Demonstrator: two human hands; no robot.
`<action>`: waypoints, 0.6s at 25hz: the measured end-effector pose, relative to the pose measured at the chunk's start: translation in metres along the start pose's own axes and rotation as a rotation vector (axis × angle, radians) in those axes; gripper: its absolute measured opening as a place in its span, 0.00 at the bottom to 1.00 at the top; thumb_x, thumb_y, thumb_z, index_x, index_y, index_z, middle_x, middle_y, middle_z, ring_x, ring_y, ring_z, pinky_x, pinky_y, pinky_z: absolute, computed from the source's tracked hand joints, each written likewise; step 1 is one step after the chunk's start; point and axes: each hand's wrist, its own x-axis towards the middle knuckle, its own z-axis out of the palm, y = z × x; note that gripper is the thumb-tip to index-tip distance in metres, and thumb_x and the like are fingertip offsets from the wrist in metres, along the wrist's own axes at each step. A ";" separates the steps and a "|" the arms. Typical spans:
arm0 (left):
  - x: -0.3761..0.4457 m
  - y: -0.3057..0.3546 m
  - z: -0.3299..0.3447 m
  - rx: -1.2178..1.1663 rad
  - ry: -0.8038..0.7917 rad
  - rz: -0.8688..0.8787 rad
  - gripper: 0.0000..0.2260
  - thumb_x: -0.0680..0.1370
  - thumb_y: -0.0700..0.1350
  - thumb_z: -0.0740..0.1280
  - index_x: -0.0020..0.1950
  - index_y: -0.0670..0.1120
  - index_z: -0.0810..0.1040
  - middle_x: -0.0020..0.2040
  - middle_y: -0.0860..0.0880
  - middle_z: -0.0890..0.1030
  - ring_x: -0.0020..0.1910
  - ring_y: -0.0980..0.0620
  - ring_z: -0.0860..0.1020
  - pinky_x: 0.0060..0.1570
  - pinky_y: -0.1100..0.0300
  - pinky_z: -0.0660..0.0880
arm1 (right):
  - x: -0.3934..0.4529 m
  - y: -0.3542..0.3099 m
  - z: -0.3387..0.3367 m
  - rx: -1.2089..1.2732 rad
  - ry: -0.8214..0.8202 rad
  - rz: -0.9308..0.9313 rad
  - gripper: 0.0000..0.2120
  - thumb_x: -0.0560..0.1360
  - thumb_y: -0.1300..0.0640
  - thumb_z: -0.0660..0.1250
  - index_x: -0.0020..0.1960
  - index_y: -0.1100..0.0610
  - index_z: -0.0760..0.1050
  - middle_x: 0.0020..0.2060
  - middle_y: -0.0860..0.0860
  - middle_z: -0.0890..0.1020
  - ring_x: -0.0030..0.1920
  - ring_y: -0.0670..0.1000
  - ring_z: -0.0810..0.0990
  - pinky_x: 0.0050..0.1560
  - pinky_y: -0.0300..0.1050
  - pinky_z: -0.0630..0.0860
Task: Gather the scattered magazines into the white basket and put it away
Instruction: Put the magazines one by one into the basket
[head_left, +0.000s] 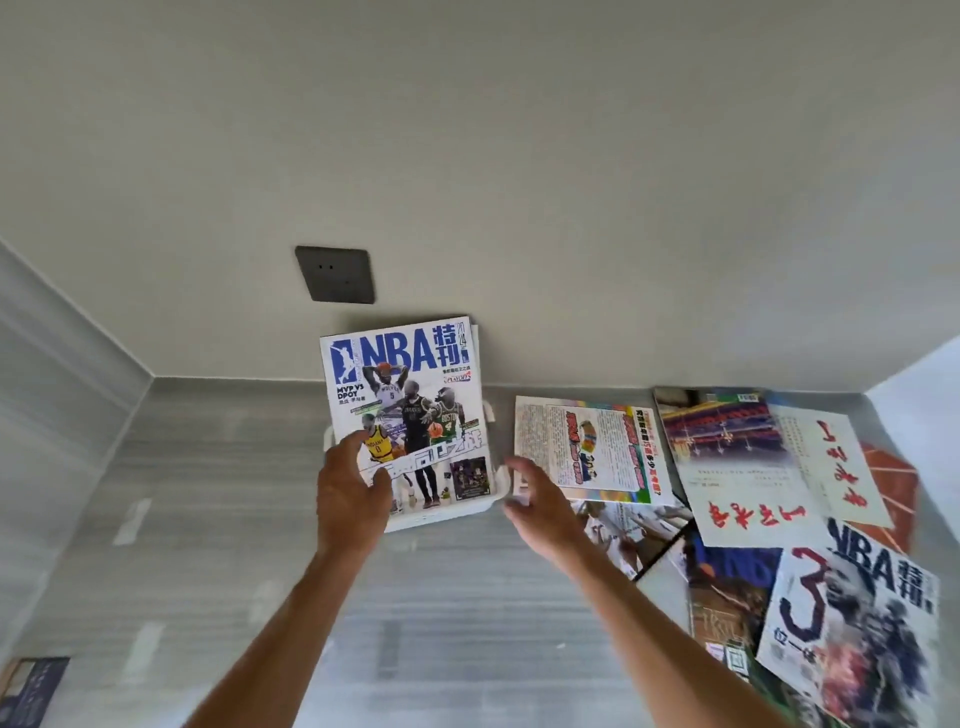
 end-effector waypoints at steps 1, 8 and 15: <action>-0.019 0.009 0.013 -0.007 -0.024 0.102 0.20 0.72 0.39 0.65 0.65 0.43 0.74 0.61 0.43 0.78 0.60 0.44 0.76 0.60 0.52 0.73 | -0.019 0.026 -0.004 -0.042 0.007 0.051 0.26 0.76 0.63 0.63 0.72 0.49 0.64 0.71 0.51 0.71 0.55 0.45 0.74 0.50 0.35 0.73; -0.140 0.066 0.146 0.127 -0.577 0.263 0.19 0.75 0.37 0.66 0.65 0.48 0.75 0.66 0.47 0.77 0.64 0.48 0.74 0.63 0.57 0.70 | -0.136 0.192 -0.107 -0.135 0.304 0.370 0.24 0.76 0.63 0.66 0.71 0.55 0.68 0.69 0.53 0.74 0.59 0.50 0.79 0.60 0.39 0.75; -0.232 0.105 0.265 0.271 -0.935 0.236 0.17 0.77 0.45 0.64 0.67 0.53 0.74 0.68 0.52 0.75 0.65 0.53 0.74 0.63 0.60 0.70 | -0.217 0.298 -0.159 -0.525 0.359 0.620 0.35 0.78 0.40 0.59 0.79 0.45 0.48 0.79 0.47 0.51 0.76 0.60 0.58 0.75 0.59 0.56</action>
